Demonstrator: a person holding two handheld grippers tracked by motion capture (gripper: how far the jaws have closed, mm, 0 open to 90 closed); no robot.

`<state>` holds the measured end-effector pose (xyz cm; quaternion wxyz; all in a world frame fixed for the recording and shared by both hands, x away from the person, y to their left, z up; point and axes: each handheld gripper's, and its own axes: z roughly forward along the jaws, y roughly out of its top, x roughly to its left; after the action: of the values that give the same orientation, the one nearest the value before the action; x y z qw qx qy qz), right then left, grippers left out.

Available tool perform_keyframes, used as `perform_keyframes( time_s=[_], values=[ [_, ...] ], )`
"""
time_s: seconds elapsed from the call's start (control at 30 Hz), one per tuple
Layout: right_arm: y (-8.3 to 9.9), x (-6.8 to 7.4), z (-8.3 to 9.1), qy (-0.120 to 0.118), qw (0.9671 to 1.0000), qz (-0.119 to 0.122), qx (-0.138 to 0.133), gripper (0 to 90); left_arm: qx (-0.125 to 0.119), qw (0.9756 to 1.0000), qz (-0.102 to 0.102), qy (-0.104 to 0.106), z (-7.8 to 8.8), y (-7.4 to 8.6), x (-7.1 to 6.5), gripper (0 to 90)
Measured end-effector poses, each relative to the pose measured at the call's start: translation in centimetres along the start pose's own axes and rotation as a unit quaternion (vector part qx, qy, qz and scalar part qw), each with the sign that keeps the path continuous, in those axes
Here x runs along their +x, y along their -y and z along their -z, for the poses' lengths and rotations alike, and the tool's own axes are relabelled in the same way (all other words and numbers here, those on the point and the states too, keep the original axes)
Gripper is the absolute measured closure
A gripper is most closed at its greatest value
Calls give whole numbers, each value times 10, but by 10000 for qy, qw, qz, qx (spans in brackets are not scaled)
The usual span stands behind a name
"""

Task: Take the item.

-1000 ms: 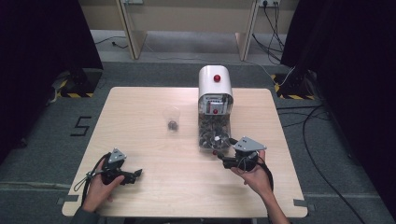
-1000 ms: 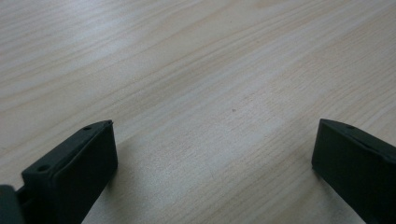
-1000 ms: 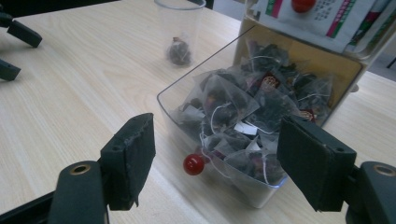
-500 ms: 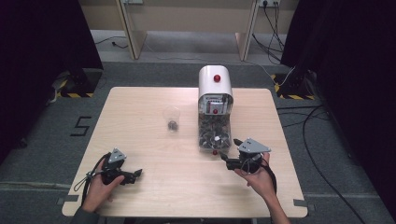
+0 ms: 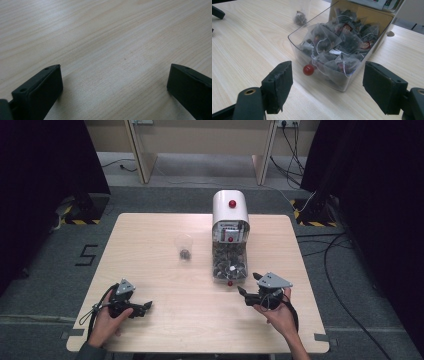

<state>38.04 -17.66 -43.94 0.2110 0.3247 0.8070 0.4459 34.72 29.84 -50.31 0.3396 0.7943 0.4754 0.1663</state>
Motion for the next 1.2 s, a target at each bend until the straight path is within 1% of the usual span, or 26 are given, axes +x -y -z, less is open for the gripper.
perform_keyframes(
  time_s=[0.17, 0.23, 0.27, 0.33, 0.4, 0.43, 0.47, 0.57, 0.7, 0.9, 1.2],
  values=[
    [4, 1, 2, -4, 10000, -18, 10, 250, 3, 10000, 0, -1, 0, 0, 0, 0],
    [5, 1, 3, 5, 10000, 20, 25, 250, 3, 10000, -3, 0, 0, 0, 0, 0],
    [6, 2, 3, 26, 10000, -20, 18, 250, 3, 10000, -2, 2, 0, 0, 0, 0],
    [8, 2, 4, 13, 10000, 17, 37, 250, 4, 10000, -7, 5, 1, 0, 0, 0],
    [10, 2, 4, 19, 10000, -7, 51, 250, 3, 10000, -8, 8, 1, 1, 0, 0],
    [11, 3, 5, 23, 10000, -70, 57, 250, 9, 10000, -16, 9, 1, 1, 0, 0],
    [12, 2, 6, 27, 10000, -34, 55, 250, -4, 10000, -18, 16, 1, 1, 0, 0],
    [16, 3, 8, 48, 9999, -104, 39, 250, -2, 10000, -19, 14, 1, 1, 0, 0],
    [22, 6, 10, 91, 9999, -14, 88, 247, -4, 10000, -15, 18, 1, 1, 0, 0],
    [31, 7, 18, 95, 9997, -119, 174, 249, -10, 10000, -9, 18, 1, 1, -1, 0],
    [44, 4, 31, 219, 9992, -182, 296, 236, -9, 10000, -10, 19, 1, 1, -1, 0]
  ],
)
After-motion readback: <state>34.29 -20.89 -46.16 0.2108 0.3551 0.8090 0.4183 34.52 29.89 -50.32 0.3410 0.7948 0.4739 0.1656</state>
